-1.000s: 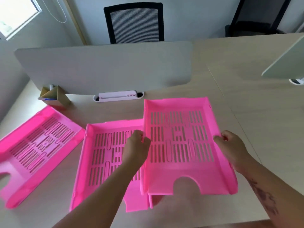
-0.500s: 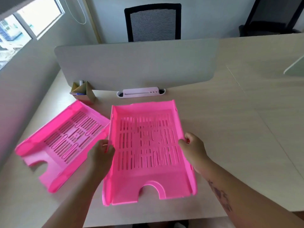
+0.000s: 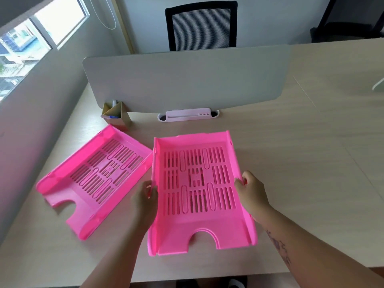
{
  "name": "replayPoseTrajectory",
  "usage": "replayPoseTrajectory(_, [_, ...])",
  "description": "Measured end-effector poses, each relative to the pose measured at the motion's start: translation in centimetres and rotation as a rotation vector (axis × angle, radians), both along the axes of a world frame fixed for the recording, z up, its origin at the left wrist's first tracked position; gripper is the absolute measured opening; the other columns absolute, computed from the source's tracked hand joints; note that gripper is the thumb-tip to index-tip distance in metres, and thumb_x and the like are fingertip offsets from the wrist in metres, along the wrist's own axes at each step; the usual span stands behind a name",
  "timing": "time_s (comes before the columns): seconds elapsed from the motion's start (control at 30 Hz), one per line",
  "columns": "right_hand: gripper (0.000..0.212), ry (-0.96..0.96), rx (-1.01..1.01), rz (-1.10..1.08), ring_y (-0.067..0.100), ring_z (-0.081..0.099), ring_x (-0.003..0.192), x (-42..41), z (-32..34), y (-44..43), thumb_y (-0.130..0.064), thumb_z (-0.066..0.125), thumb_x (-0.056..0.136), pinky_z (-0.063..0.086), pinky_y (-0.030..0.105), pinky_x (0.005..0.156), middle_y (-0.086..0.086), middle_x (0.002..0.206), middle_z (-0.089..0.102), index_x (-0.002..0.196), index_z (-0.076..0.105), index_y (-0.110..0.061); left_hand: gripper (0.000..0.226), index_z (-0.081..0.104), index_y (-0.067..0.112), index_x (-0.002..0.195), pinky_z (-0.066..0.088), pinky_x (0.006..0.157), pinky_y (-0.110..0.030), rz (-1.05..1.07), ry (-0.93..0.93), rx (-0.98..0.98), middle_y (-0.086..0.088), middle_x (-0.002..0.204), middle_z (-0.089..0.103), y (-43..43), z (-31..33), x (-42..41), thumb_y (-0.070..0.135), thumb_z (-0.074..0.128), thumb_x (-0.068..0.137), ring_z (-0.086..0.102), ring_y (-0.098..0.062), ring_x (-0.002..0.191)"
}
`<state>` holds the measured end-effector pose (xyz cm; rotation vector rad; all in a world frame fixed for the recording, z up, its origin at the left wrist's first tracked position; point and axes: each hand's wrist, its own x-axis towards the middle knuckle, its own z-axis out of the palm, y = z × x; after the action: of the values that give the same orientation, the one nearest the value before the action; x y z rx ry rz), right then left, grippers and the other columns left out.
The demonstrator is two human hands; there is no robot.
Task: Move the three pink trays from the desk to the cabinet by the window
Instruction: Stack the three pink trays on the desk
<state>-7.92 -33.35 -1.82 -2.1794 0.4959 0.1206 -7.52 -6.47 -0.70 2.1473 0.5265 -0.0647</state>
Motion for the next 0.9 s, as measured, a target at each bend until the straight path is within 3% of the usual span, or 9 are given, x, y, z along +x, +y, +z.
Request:
replayPoseTrajectory(0.07, [0.032, 0.0, -0.01, -0.004, 0.015, 0.028, 0.051, 0.1, -0.1, 0.0, -0.016, 0.048, 0.099, 0.026, 0.029, 0.045, 0.002, 0.062, 0.034, 0.071, 0.033, -0.013, 0.02, 0.064, 0.013, 0.099, 0.057, 0.08, -0.048, -0.029, 0.018, -0.029, -0.016, 0.096, 0.073, 0.1, -0.5, -0.2, 0.021, 0.045, 0.101, 0.07, -0.035, 0.088])
replayPoseTrajectory(0.2, [0.017, 0.043, -0.017, 0.006, 0.015, 0.036, 0.049, 0.6, -0.3, 0.2, -0.018, 0.045, 0.101, 0.033, 0.029, 0.043, 0.003, 0.066, 0.044, 0.087, 0.041, -0.009, 0.052, 0.068, 0.004, 0.089, 0.056, 0.073, -0.054, 0.009, 0.105, -0.145, -0.027, 0.084, 0.07, 0.1, -1.5, -0.7, 0.039, 0.033, 0.103, 0.067, -0.043, 0.075])
replayPoseTrajectory(0.33, [0.011, 0.062, -0.012, 0.021, 0.013, 0.041, 0.045, 0.6, -0.4, 0.3, -0.019, 0.041, 0.103, 0.033, 0.026, 0.04, -0.001, 0.067, 0.048, 0.103, 0.047, -0.01, 0.051, 0.072, 0.008, 0.089, 0.056, 0.075, -0.053, 0.017, 0.106, -0.248, -0.03, 0.087, 0.071, -0.2, -1.2, -0.7, 0.037, 0.033, 0.104, 0.067, -0.042, 0.072])
replayPoseTrajectory(0.43, [0.015, 0.064, -0.029, 0.021, 0.012, 0.038, 0.045, 1.3, -0.1, -0.3, -0.019, 0.039, 0.103, 0.03, 0.024, 0.041, -0.001, 0.064, 0.044, 0.098, 0.049, -0.009, 0.049, 0.072, 0.01, 0.088, 0.056, 0.075, -0.05, 0.018, 0.106, -0.265, -0.029, 0.087, 0.071, -0.7, -0.8, 0.2, 0.037, 0.033, 0.104, 0.065, -0.032, 0.066])
replayPoseTrajectory(0.57, [0.021, 0.052, -0.045, 0.003, 0.013, 0.036, 0.046, 2.9, -0.2, -1.5, -0.019, 0.039, 0.103, 0.028, 0.024, 0.043, 0.0, 0.063, 0.043, 0.094, 0.052, -0.004, 0.054, 0.072, 0.009, 0.087, 0.055, 0.077, -0.059, 0.018, 0.108, -0.291, -0.032, 0.085, 0.068, -1.5, -1.3, 1.8, 0.045, 0.035, 0.101, 0.062, -0.029, 0.067])
replayPoseTrajectory(0.73, [0.024, 0.047, -0.041, 0.0, 0.013, 0.038, 0.048, 4.5, -0.5, -3.5, -0.018, 0.039, 0.103, 0.03, 0.025, 0.044, 0.002, 0.064, 0.045, 0.099, 0.056, -0.001, 0.071, 0.063, -0.009, 0.091, 0.054, 0.076, -0.059, 0.009, 0.095, -0.252, -0.024, 0.073, 0.065, -2.8, -2.7, 3.6, 0.056, 0.034, 0.095, 0.056, -0.023, 0.063])
replayPoseTrajectory(0.8, [0.024, 0.047, -0.038, -0.005, 0.014, 0.038, 0.049, 5.0, -0.9, -4.1, -0.018, 0.04, 0.102, 0.031, 0.025, 0.045, 0.003, 0.065, 0.045, 0.1, 0.056, 0.0, 0.071, 0.062, -0.008, 0.09, 0.054, 0.075, -0.059, 0.0, 0.085, -0.23, -0.032, 0.08, 0.065, -3.3, -3.1, 4.2, 0.056, 0.033, 0.093, 0.056, -0.023, 0.062])
replayPoseTrajectory(0.9, [0.025, 0.093, -0.011, -0.017, 0.016, 0.045, 0.054, 5.5, -0.8, -5.0, -0.02, 0.046, 0.098, 0.038, 0.028, 0.049, 0.006, 0.074, 0.055, 0.108, 0.058, -0.001, 0.063, 0.061, -0.004, 0.09, 0.055, 0.075, -0.057, 0.007, 0.086, -0.188, -0.027, 0.078, 0.065, -3.8, -3.0, 4.4, 0.054, 0.036, 0.094, 0.056, -0.023, 0.064])
